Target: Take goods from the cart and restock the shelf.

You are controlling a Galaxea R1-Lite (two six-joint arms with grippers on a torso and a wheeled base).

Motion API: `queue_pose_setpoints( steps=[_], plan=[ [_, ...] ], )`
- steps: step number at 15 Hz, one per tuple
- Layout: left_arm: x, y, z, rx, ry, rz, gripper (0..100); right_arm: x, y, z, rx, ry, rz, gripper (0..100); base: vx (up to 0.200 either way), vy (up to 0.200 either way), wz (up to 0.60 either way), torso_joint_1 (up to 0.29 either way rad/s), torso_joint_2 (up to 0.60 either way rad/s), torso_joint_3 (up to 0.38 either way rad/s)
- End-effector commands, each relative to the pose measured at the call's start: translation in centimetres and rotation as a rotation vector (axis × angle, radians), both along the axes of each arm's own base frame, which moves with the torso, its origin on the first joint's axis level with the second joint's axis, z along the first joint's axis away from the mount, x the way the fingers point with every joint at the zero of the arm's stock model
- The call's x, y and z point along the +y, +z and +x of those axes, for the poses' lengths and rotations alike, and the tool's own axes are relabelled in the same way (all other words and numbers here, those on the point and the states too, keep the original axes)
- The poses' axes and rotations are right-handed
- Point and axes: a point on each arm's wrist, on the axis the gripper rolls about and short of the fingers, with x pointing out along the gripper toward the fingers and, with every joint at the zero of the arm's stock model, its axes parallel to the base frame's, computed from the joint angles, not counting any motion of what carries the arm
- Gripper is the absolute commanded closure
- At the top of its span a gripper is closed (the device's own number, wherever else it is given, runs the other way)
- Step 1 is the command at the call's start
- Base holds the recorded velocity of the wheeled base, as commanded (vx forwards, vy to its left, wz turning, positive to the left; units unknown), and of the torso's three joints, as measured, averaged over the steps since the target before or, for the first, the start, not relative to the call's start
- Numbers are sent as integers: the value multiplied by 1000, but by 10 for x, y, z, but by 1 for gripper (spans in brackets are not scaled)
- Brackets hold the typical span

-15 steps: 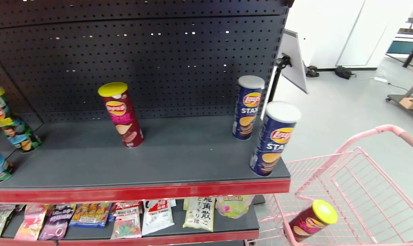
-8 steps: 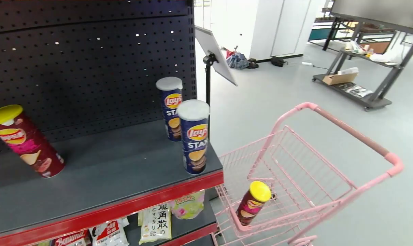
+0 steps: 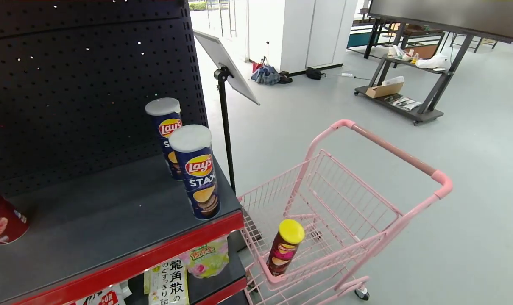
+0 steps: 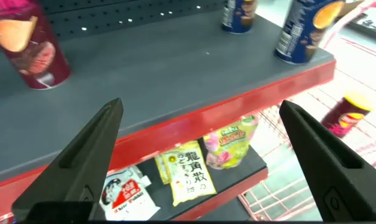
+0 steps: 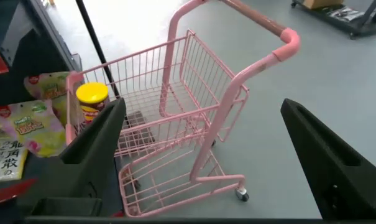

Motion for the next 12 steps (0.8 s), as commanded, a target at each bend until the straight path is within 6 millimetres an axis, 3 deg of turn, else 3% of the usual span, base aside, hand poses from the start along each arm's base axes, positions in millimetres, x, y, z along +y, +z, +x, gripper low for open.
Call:
queue_pose_setpoints(
  steps=[1,12],
  plan=[
    [0,0,0,1,-1,0,0,0,0,0,3,1,0,0,0,0,0,-129,334,183],
    [0,0,0,1,-1,0,0,0,0,0,0,1,0,0,0,0,0,-139,348,204]
  ],
)
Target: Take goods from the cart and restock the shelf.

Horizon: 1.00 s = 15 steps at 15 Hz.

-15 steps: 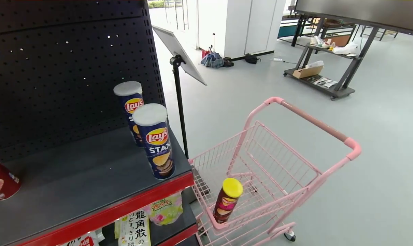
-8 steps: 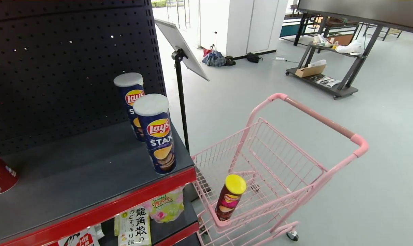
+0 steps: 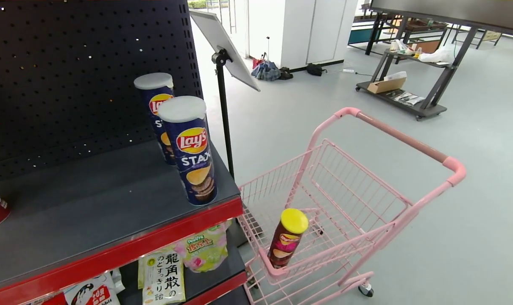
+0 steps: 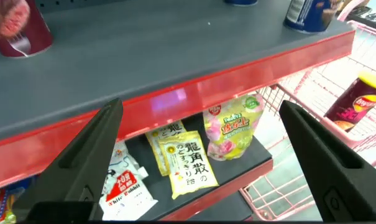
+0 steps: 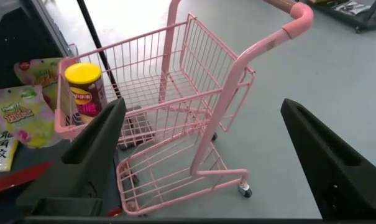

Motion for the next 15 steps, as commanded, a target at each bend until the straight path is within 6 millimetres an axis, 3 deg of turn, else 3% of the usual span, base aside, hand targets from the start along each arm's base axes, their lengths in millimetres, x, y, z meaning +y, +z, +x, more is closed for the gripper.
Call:
queue_pose_setpoints(
  steps=[1,15],
  plan=[
    [0,0,0,1,1,0,0,0,0,0,2,1,0,0,0,0,0,-134,364,217],
    [0,0,0,1,1,0,0,0,0,0,0,0,-17,0,0,0,0,-147,428,277]
  ],
)
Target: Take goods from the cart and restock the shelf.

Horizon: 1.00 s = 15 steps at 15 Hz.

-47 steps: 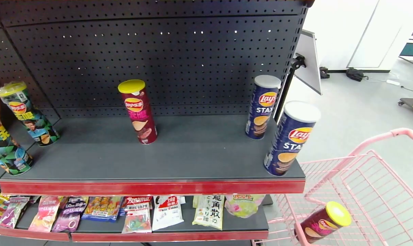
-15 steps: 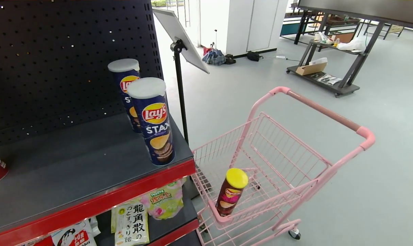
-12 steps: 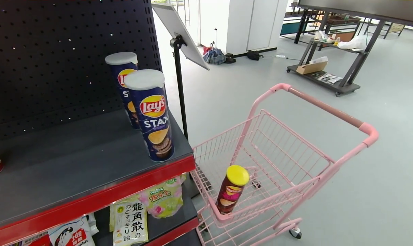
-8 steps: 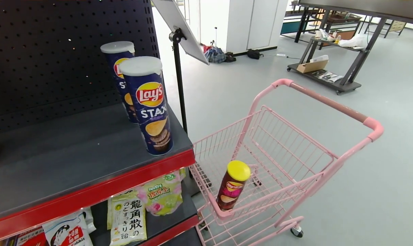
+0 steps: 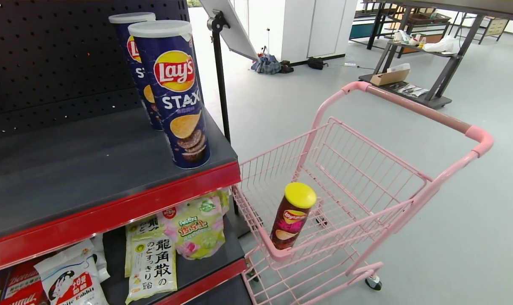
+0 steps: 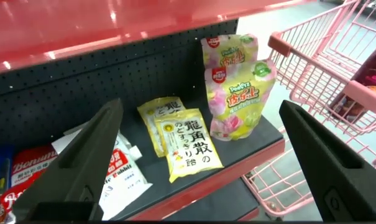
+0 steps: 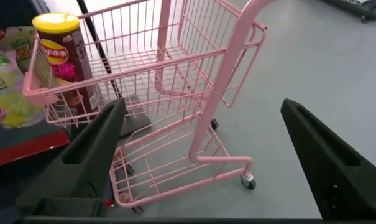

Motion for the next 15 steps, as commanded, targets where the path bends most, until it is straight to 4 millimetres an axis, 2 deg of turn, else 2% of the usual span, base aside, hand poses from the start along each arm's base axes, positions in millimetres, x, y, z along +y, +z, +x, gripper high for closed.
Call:
queue_pose_setpoints(
  steps=[1,2,3,4,5,6,7,8,9,11,15],
  plan=[
    [0,0,0,1,1,0,0,0,31,-5,-64,19,-7,0,0,0,0,-36,95,71],
    [0,0,0,1,1,0,0,0,110,15,-20,40,94,0,0,0,0,-22,71,41],
    [0,0,0,1,0,0,0,1,156,39,-7,69,213,0,0,0,0,0,0,0],
    [0,0,0,1,0,1,0,6,182,63,21,176,180,0,0,0,0,0,0,0],
    [0,0,0,1,0,1,0,10,183,80,68,264,123,0,0,0,0,0,0,0],
    [0,0,0,1,0,-2,0,20,176,120,144,325,43,0,0,0,0,0,0,0],
    [0,0,0,1,0,-2,0,29,168,155,154,351,62,0,0,0,0,0,0,0],
    [0,0,0,1,0,-2,0,34,157,169,173,380,76,0,0,0,0,0,0,0],
    [0,0,0,1,0,0,0,48,115,199,273,500,83,0,0,0,0,0,0,0],
    [0,0,0,1,0,0,0,60,71,219,385,581,75,0,0,0,0,0,0,0],
    [0,0,0,1,0,1,0,93,32,248,422,733,61,0,0,0,0,0,0,0]
  ],
)
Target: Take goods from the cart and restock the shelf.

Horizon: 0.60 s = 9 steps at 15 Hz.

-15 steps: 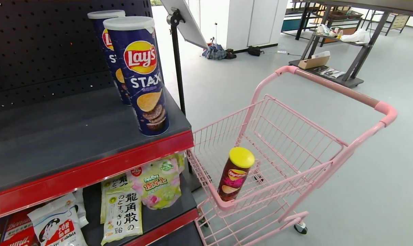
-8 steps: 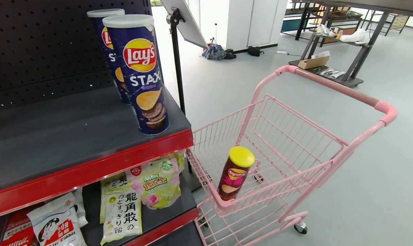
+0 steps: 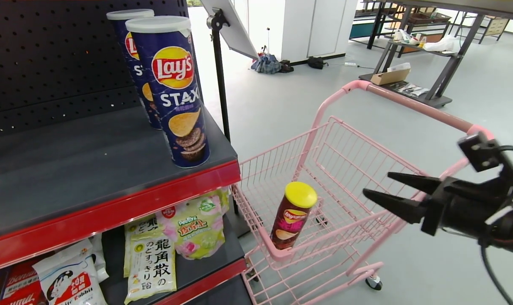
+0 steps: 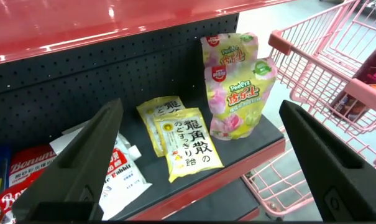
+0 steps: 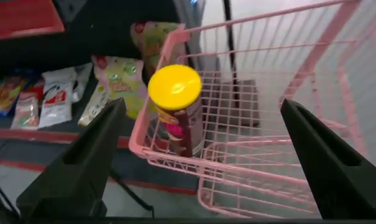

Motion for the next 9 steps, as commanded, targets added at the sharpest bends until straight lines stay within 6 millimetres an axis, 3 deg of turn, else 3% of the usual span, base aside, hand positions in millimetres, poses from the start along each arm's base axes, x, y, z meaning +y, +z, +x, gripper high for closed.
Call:
queue_pose_setpoints(
  steps=[1,9],
  plan=[
    [0,0,0,1,0,0,0,32,-61,29,177,125,-44,0,0,0,0,0,0,0],
    [0,0,0,1,2,0,0,58,-74,43,199,230,-47,0,0,0,0,0,0,0]
  ],
)
